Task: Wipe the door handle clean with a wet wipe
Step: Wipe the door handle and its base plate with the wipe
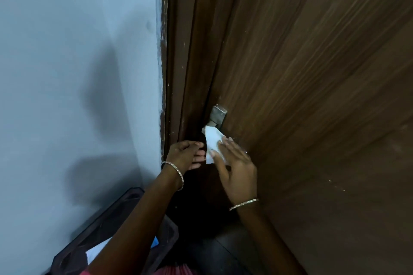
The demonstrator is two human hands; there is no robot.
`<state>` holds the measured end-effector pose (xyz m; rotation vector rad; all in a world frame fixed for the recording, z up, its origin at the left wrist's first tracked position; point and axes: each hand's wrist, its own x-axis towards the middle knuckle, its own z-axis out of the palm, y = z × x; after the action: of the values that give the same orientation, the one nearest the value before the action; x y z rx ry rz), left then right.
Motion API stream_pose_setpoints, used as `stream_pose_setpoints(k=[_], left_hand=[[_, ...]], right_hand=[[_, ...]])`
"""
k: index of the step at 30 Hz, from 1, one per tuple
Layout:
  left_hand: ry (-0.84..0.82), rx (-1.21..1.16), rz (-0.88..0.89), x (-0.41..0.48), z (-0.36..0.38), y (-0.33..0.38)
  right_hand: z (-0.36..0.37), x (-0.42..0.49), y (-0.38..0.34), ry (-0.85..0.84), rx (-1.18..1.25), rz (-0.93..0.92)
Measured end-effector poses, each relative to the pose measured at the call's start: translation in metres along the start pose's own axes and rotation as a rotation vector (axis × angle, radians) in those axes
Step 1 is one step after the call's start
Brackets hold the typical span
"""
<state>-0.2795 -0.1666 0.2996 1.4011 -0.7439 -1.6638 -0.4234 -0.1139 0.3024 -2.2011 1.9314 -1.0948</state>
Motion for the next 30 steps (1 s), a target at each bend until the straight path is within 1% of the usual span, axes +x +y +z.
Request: stream_pose_setpoints(k=[2, 5, 7, 9, 12, 14, 17, 22, 26, 30], left_hand=[[-0.027, 0.022, -0.021, 0.004, -0.004, 0.0], [-0.032, 0.042, -0.042, 0.008, -0.007, 0.002], [-0.03, 0.05, -0.05, 0.009, -0.008, 0.002], [-0.024, 0.039, -0.055, 0.01, -0.01, 0.002], [-0.02, 0.034, -0.047, 0.012, -0.014, 0.003], [-0.018, 0.034, -0.045, 0.013, -0.015, 0.003], [-0.037, 0.059, -0.044, 0.011, -0.017, 0.003], [-0.055, 0.084, -0.046, 0.008, -0.017, 0.006], [-0.048, 0.068, -0.043, 0.005, -0.01, 0.008], [-0.032, 0.054, -0.017, 0.005, -0.004, 0.009]], right_hand=[[-0.006, 0.004, 0.004, 0.073, 0.026, 0.029], [0.0, 0.019, 0.0, 0.061, 0.006, 0.073], [0.015, 0.034, -0.016, 0.023, -0.063, 0.063], [0.03, 0.049, -0.032, -0.01, -0.185, 0.032], [0.041, 0.052, -0.036, 0.017, -0.292, -0.003], [0.039, 0.044, -0.019, 0.056, -0.238, -0.016], [0.023, 0.027, 0.002, 0.104, -0.123, 0.013], [0.016, 0.015, 0.003, 0.137, -0.144, 0.038], [0.036, 0.036, -0.016, 0.09, -0.205, -0.011], [0.046, 0.047, -0.028, 0.074, -0.204, 0.027]])
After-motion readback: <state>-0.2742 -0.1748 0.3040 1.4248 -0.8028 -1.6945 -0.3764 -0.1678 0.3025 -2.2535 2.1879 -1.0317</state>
